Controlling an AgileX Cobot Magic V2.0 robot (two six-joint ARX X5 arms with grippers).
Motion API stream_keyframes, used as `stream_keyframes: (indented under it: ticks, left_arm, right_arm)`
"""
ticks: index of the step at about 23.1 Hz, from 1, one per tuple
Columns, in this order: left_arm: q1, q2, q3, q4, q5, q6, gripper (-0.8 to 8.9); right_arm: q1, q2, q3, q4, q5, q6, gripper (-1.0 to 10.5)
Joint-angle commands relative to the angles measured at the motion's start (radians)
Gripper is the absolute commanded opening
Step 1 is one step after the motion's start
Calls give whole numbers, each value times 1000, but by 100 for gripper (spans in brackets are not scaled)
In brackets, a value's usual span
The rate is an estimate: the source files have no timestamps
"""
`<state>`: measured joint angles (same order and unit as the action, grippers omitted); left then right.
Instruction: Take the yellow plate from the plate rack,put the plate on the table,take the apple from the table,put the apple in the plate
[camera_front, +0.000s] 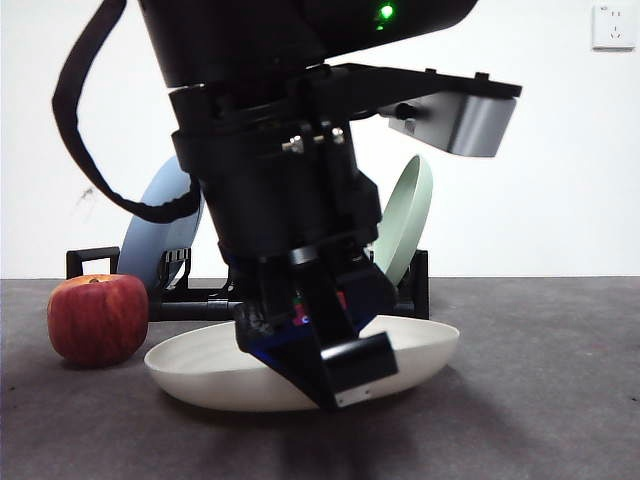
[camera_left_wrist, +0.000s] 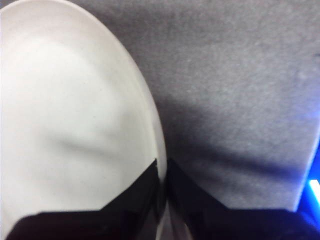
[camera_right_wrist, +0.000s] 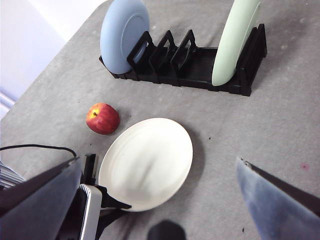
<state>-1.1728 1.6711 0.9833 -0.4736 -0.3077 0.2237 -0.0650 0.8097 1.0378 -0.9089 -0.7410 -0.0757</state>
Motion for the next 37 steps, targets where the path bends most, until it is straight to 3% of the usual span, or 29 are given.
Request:
stream_keyframes:
  ticks: [1,2,6,10,18,22,25,30,37]
  left_arm:
    - [11,5,-14,-1,79,-41,116]
    - [11,5,-13,3,79,-41,162]
    - [16,4,5,10,79,-41,166]
    - [16,-31,90,-80,79,-77,166]
    - [113,-438,229,-233,71,-244,155]
    - [196,-672,229,-294,70,-312,152]
    - [219,-787,229,-345,66,-346,-15]
    - [219,-876,229,-472,39,-439,-7]
    - [218,-958,229,-605,-7,-530,-7]
  right_arm:
    - [1,0,4,-5,-5,-7,563]
    - [1,0,4,-8,-4,-7,563]
    - [1,0,4,-10,-5,-7,563]
    - [1,0,4,-10,-4,-7,563]
    - [23,36,4,39,-60,6,563]
    - [151,98,4,129,-60,39,562]
    - [300,169,5,270,-35,100,563]
    - [533,319,10,438,85,111,563]
    - [726,591,167,447,219,60,566]
